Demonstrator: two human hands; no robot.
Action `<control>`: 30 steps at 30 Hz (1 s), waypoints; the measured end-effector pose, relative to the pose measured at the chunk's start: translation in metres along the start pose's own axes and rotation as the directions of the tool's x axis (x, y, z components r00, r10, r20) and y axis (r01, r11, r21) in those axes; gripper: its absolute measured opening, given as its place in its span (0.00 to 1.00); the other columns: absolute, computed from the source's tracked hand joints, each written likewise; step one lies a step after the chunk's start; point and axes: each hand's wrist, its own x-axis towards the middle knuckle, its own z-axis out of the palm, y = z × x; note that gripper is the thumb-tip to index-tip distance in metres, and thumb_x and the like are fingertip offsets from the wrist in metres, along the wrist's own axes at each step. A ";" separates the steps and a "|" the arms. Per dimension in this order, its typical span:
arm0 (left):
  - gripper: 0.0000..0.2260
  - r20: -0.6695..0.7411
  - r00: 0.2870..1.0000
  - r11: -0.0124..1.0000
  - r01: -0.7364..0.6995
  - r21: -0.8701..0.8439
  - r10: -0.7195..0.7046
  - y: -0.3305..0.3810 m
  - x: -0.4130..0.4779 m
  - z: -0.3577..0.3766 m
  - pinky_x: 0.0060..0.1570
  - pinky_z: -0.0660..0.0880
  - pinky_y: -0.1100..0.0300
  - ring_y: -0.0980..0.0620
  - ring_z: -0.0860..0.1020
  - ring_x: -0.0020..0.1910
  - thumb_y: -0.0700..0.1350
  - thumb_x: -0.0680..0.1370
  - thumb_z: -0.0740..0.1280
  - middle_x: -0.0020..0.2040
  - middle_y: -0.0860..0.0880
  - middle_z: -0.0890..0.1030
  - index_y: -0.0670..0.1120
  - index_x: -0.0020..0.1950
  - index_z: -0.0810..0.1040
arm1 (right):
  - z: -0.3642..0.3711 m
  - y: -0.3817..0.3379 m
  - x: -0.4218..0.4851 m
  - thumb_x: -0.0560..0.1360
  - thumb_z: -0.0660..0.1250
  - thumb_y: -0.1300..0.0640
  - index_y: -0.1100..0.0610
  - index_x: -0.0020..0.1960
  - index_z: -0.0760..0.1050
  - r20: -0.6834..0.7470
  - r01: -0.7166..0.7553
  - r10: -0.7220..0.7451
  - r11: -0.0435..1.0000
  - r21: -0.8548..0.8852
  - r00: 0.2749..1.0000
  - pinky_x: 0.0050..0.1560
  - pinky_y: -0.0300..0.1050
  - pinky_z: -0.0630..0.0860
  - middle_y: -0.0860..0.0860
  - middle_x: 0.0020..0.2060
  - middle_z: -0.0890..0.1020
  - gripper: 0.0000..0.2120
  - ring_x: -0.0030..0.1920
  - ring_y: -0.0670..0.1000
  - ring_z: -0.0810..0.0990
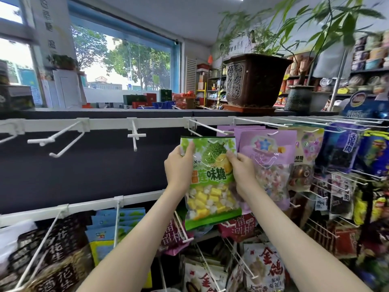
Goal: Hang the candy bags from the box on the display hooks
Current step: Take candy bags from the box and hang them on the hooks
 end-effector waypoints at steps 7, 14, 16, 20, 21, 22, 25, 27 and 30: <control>0.22 0.009 1.000 0.983 0.004 0.182 -0.006 -0.010 0.019 0.000 0.34 0.64 0.55 0.51 0.67 0.31 0.59 0.79 0.60 0.30 0.49 0.67 0.46 0.34 0.60 | 0.012 0.010 0.024 0.79 0.62 0.50 0.63 0.44 0.76 -0.028 0.033 -0.035 0.995 -0.094 0.999 0.44 0.47 0.74 0.55 0.38 0.79 0.16 0.41 0.52 0.77; 0.25 -0.187 0.868 0.835 -0.353 0.421 0.461 -0.033 -0.011 0.024 0.64 0.64 0.45 0.40 0.65 0.66 0.44 0.75 0.67 0.67 0.39 0.66 0.38 0.66 0.61 | -0.005 0.012 0.005 0.76 0.67 0.59 0.59 0.61 0.73 0.120 0.085 -0.069 0.988 -0.130 0.990 0.46 0.26 0.73 0.49 0.53 0.78 0.14 0.54 0.45 0.76; 0.25 -0.168 0.787 0.753 -0.470 0.461 0.594 -0.043 -0.040 0.037 0.65 0.62 0.43 0.39 0.63 0.68 0.43 0.74 0.67 0.70 0.36 0.63 0.41 0.66 0.59 | -0.020 0.018 -0.011 0.75 0.68 0.62 0.59 0.67 0.69 0.167 0.056 -0.048 0.997 -0.045 0.985 0.52 0.29 0.74 0.50 0.56 0.77 0.21 0.57 0.45 0.76; 0.19 0.154 0.794 0.743 -0.605 0.286 0.587 -0.056 -0.116 0.072 0.65 0.64 0.49 0.43 0.65 0.66 0.39 0.76 0.67 0.67 0.39 0.67 0.42 0.65 0.65 | -0.071 0.037 -0.057 0.76 0.66 0.63 0.56 0.64 0.72 0.217 -0.021 0.032 0.998 -0.053 0.976 0.57 0.34 0.74 0.53 0.59 0.78 0.17 0.58 0.44 0.77; 0.18 0.263 0.774 0.737 -0.631 0.241 0.576 -0.060 -0.136 0.083 0.65 0.65 0.50 0.42 0.67 0.65 0.37 0.76 0.65 0.65 0.38 0.70 0.40 0.65 0.67 | -0.088 0.045 -0.069 0.76 0.65 0.65 0.57 0.62 0.73 0.203 -0.040 0.050 0.998 -0.055 0.978 0.56 0.35 0.74 0.54 0.58 0.78 0.15 0.56 0.44 0.77; 0.17 0.366 0.746 0.735 -0.648 0.200 0.557 -0.064 -0.156 0.094 0.64 0.67 0.50 0.42 0.70 0.63 0.36 0.76 0.63 0.63 0.37 0.73 0.38 0.64 0.69 | -0.107 0.055 -0.081 0.76 0.64 0.66 0.58 0.61 0.73 0.175 -0.057 0.071 0.994 -0.089 0.982 0.56 0.35 0.74 0.54 0.57 0.78 0.14 0.55 0.45 0.77; 0.18 0.595 0.671 0.770 -0.625 0.131 0.443 -0.082 -0.213 0.130 0.61 0.70 0.47 0.40 0.73 0.60 0.38 0.75 0.57 0.60 0.37 0.76 0.34 0.63 0.72 | -0.169 0.090 -0.119 0.77 0.60 0.69 0.60 0.62 0.73 0.081 -0.134 0.153 0.972 -0.195 0.985 0.55 0.34 0.74 0.54 0.57 0.78 0.15 0.57 0.49 0.77; 0.19 0.707 0.607 0.787 -0.606 0.116 0.363 -0.104 -0.254 0.152 0.65 0.67 0.50 0.42 0.70 0.62 0.40 0.76 0.56 0.61 0.37 0.76 0.35 0.64 0.72 | -0.213 0.126 -0.147 0.77 0.60 0.70 0.57 0.60 0.74 -0.024 -0.216 0.217 0.945 -0.244 0.976 0.55 0.34 0.74 0.54 0.58 0.78 0.15 0.57 0.49 0.76; 0.20 0.846 0.478 0.815 -0.572 0.094 0.238 -0.151 -0.319 0.180 0.67 0.63 0.54 0.45 0.68 0.64 0.42 0.75 0.56 0.62 0.39 0.75 0.36 0.65 0.72 | -0.271 0.188 -0.198 0.74 0.61 0.71 0.56 0.57 0.76 -0.190 -0.357 0.315 0.899 -0.254 0.930 0.60 0.45 0.74 0.52 0.53 0.79 0.16 0.54 0.44 0.78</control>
